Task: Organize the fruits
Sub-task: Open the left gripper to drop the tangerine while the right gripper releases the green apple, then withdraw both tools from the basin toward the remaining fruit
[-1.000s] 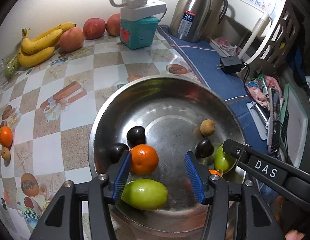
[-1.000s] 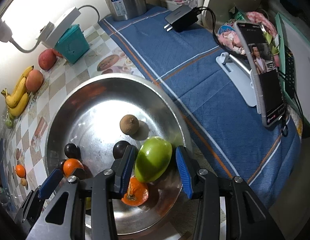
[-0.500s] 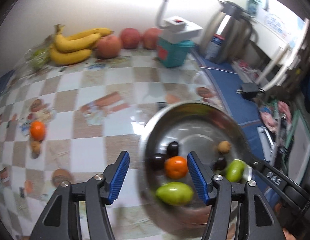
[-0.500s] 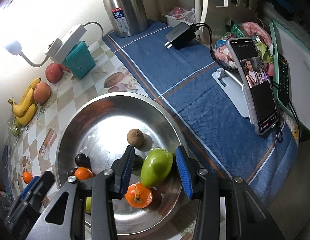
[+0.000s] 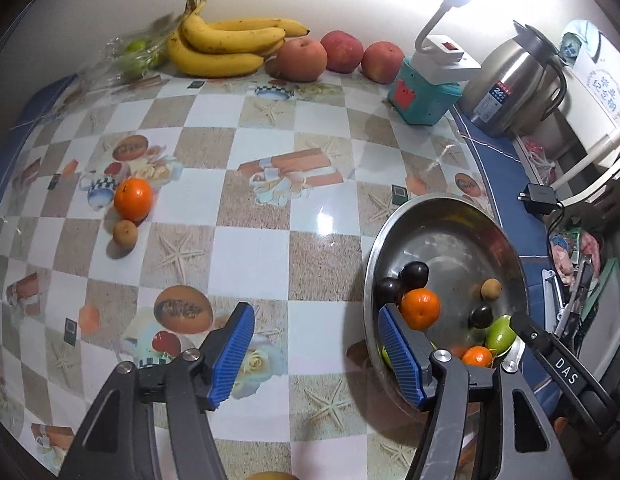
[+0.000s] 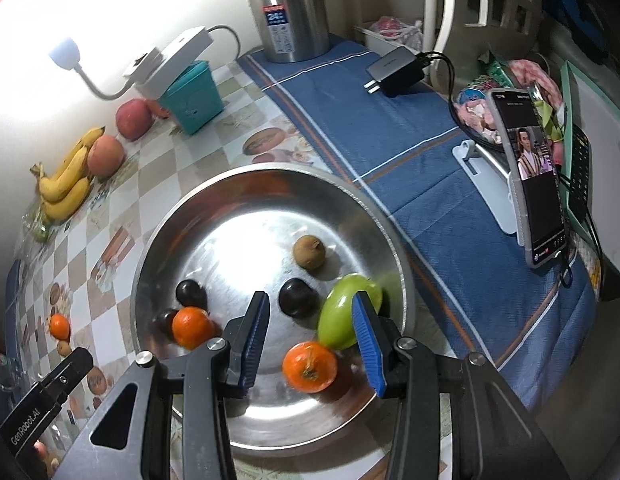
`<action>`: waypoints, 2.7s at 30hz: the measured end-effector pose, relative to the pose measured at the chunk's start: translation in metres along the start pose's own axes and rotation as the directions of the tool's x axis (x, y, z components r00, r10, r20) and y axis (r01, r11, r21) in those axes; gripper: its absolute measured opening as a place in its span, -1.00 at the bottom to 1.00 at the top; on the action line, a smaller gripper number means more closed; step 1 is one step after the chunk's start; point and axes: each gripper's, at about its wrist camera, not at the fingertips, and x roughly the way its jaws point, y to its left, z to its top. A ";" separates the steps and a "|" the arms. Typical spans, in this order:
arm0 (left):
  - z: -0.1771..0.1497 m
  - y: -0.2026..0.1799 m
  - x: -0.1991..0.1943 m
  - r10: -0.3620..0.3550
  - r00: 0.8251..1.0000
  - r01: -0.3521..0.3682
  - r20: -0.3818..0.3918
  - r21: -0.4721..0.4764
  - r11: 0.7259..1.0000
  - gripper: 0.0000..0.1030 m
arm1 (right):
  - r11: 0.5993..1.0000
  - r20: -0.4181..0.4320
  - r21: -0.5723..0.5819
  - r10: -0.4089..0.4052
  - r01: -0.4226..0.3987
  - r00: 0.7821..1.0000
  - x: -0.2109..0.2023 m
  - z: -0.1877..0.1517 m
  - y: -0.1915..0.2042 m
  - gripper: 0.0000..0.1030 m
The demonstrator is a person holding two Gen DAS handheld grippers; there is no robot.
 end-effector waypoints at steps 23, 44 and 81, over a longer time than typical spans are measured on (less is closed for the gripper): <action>-0.002 0.013 0.017 0.126 0.992 -0.126 -0.019 -0.023 0.992 1.00 | 0.997 -0.023 -0.077 -0.011 0.009 1.000 0.010 -0.006 0.019 0.67; -0.002 0.015 0.020 0.146 0.989 -0.147 -0.023 -0.019 0.989 1.00 | 0.993 -0.029 -0.112 -0.051 0.048 0.998 0.014 -0.009 0.024 1.00; 0.033 0.189 -0.017 0.232 0.973 -0.220 0.017 -0.248 0.943 1.00 | 0.947 -0.057 -0.316 0.038 -0.054 0.998 0.007 -0.044 0.139 1.00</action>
